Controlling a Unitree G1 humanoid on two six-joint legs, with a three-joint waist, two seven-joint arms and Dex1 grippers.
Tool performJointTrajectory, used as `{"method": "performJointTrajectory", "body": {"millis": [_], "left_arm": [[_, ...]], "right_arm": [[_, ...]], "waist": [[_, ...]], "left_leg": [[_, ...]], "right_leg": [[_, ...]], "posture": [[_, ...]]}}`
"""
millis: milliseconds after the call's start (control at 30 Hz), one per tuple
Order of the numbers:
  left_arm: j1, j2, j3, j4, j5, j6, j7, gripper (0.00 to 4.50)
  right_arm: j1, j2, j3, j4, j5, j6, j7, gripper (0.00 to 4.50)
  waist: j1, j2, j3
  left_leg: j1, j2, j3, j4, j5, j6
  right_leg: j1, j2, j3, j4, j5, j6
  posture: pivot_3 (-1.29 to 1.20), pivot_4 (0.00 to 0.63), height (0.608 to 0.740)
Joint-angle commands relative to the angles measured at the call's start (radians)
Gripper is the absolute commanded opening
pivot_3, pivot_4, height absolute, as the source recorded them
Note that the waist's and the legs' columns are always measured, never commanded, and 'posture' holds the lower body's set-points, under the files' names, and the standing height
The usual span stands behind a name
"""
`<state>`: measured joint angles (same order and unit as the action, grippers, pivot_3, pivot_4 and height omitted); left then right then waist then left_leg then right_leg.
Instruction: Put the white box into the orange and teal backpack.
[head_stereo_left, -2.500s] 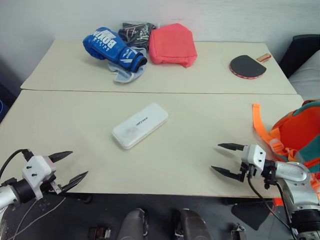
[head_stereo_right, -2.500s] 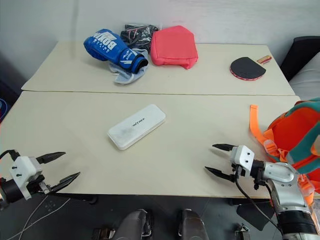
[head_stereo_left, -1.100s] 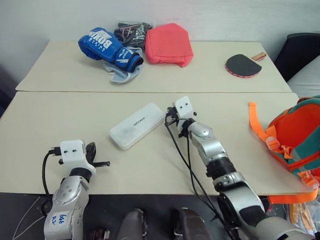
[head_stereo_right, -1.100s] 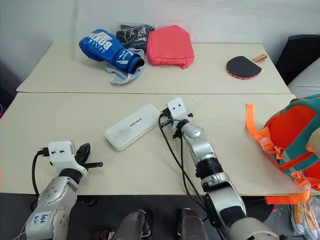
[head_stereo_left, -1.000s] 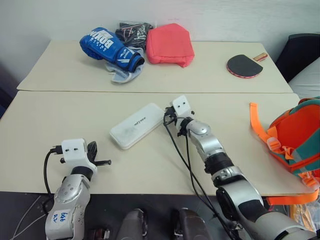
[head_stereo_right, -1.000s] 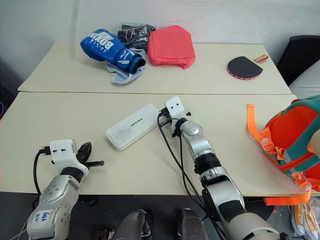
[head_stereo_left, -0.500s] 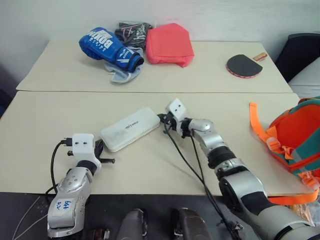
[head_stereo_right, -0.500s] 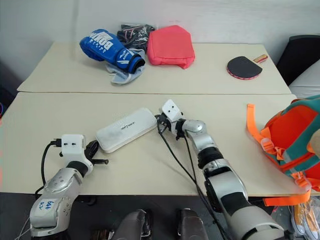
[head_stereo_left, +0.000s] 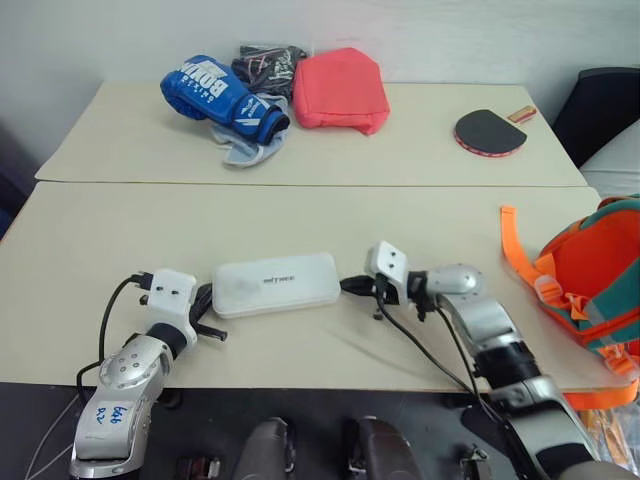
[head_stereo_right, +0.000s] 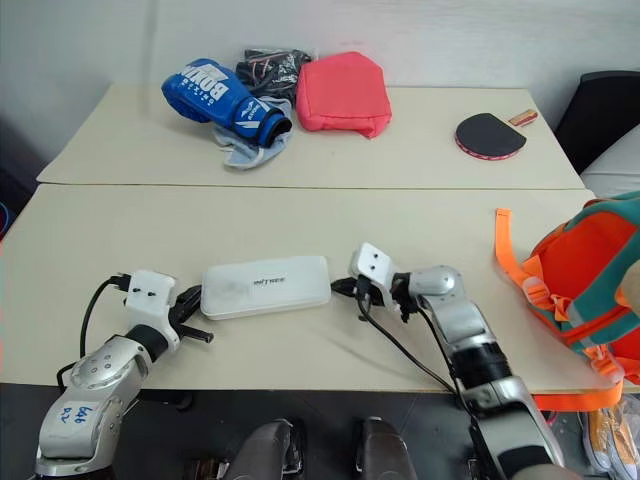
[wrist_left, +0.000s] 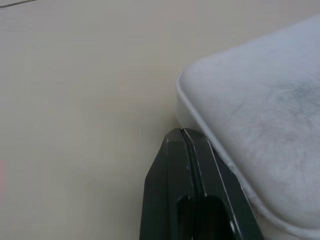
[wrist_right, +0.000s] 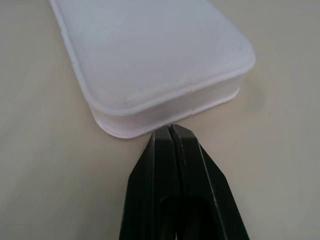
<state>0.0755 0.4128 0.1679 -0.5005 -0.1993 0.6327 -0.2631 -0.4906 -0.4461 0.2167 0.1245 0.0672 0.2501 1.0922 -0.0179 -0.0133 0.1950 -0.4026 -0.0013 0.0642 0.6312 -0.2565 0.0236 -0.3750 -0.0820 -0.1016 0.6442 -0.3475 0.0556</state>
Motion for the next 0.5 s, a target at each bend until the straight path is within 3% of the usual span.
{"method": "performJointTrajectory", "body": {"millis": [33, 233, 367, 500], "left_arm": [[0.001, 0.006, -0.090, -0.022, -0.025, -0.024, -0.084, 0.00], [0.006, 0.018, -0.124, -0.022, -0.033, -0.029, -0.129, 0.00], [-0.007, 0.030, -0.079, -0.018, -0.096, 0.012, -0.168, 0.00], [-0.012, 0.095, 0.024, -0.003, -0.237, 0.139, -0.259, 0.78]], "right_arm": [[0.063, -0.046, 0.006, -0.145, 0.049, 0.072, 0.032, 0.03], [0.202, -0.190, -0.053, -0.322, 0.100, 0.179, 0.039, 0.03], [0.276, -0.257, -0.128, -0.365, 0.125, 0.218, -0.003, 0.03], [0.324, -0.309, -0.173, -0.352, 0.127, 0.194, -0.019, 0.00]], "waist": [[0.007, 0.000, 0.000], [0.028, 0.000, 0.000], [0.041, 0.000, 0.000], [0.043, 0.000, 0.000]], "left_leg": [[0.000, 0.000, 0.000, 0.000, -0.001, 0.001], [0.000, 0.000, 0.000, 0.000, -0.004, 0.006], [0.000, 0.000, 0.000, 0.001, -0.004, 0.007], [0.000, 0.000, -0.001, 0.001, -0.004, 0.007]], "right_leg": [[0.000, 0.000, 0.000, 0.000, 0.000, 0.000], [0.001, -0.001, 0.000, -0.001, 0.000, 0.000], [0.002, -0.001, 0.000, -0.003, 0.000, 0.000], [0.002, -0.001, 0.000, -0.003, 0.000, 0.000]], "posture": [[0.00, 0.150, 0.740], [0.00, 0.150, 0.740], [0.00, 0.150, 0.740], [0.00, 0.150, 0.740]]}}
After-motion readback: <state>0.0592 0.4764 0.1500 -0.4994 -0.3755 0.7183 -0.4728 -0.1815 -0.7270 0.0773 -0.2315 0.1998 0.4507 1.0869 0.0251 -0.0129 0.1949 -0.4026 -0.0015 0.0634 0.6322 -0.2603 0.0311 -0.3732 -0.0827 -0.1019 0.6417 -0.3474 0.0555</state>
